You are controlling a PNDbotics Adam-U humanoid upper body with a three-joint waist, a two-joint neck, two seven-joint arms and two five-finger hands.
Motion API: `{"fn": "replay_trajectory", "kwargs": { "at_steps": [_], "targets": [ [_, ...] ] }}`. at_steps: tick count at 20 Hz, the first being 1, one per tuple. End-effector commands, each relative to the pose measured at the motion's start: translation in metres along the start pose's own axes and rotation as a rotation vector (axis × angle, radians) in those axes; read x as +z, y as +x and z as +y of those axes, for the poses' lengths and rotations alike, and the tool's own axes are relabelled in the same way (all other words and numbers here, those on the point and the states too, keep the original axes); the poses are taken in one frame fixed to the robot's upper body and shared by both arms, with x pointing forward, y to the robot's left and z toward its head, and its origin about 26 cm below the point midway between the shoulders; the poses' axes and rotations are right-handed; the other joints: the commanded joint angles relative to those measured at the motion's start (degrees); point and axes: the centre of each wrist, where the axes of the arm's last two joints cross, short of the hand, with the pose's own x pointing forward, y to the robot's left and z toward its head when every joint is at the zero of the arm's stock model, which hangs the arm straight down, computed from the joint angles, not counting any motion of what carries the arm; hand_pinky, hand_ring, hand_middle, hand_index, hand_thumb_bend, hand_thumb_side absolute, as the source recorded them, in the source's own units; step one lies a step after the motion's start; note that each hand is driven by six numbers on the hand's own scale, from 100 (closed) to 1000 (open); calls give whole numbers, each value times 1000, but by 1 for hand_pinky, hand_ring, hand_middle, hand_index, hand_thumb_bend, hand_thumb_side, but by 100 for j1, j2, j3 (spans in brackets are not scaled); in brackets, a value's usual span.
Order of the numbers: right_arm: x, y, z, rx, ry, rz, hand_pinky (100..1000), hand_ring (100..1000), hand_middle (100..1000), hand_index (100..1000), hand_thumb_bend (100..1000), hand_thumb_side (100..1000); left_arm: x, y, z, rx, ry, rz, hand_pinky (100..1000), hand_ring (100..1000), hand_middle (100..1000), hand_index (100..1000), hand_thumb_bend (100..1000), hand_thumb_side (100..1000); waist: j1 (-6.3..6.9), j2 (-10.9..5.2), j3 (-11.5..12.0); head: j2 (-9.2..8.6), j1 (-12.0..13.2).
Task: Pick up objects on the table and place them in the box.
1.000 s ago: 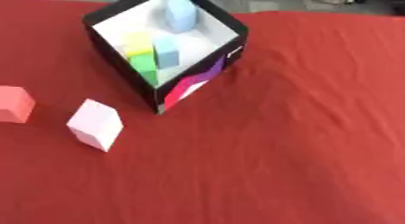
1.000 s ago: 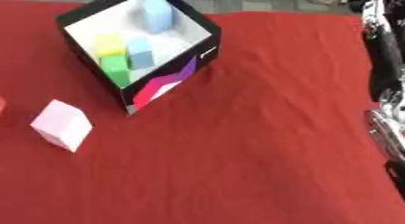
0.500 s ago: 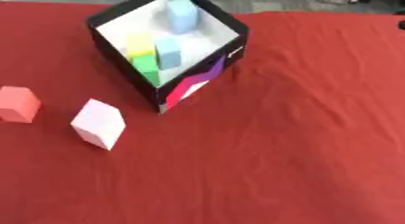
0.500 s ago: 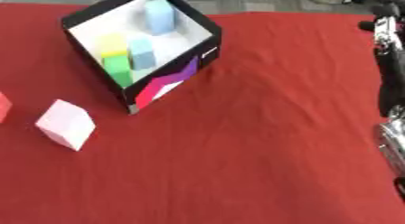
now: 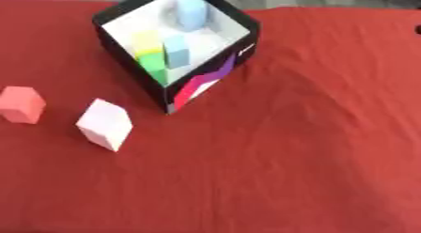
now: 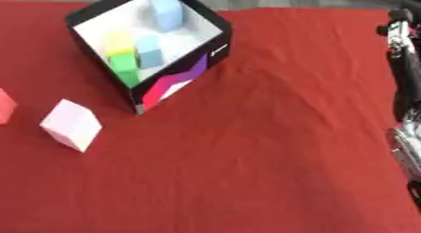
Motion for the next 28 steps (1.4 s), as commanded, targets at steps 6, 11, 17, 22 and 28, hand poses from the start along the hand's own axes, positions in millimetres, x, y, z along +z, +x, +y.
{"fn": "replay_trajectory", "kwargs": {
  "at_steps": [6,11,17,22,28],
  "targets": [
    [-5,-2,-1,19,6,14,986,747,775,831,100,579,-5,21,7,-196,-281,-115,889,856,794,857,462,639,66,-139,-15,55,104],
    [-3,-4,-1,21,10,24,985,744,771,829,100,579,-4,29,0,-287,-342,-90,888,867,793,858,606,383,73,-155,-15,63,171],
    [-1,-7,-2,23,6,38,984,740,768,817,100,578,3,17,-15,-297,-325,-34,881,866,787,852,676,172,72,-155,1,85,256],
    [0,-8,-1,21,6,45,984,738,766,814,100,579,5,2,-27,-274,-312,2,882,866,789,855,660,183,59,-157,-11,87,375],
    [1,-10,1,17,10,55,984,737,765,813,100,581,0,-5,-35,-255,-338,-19,885,867,789,851,638,188,57,-147,-13,91,445]
  ]
}}
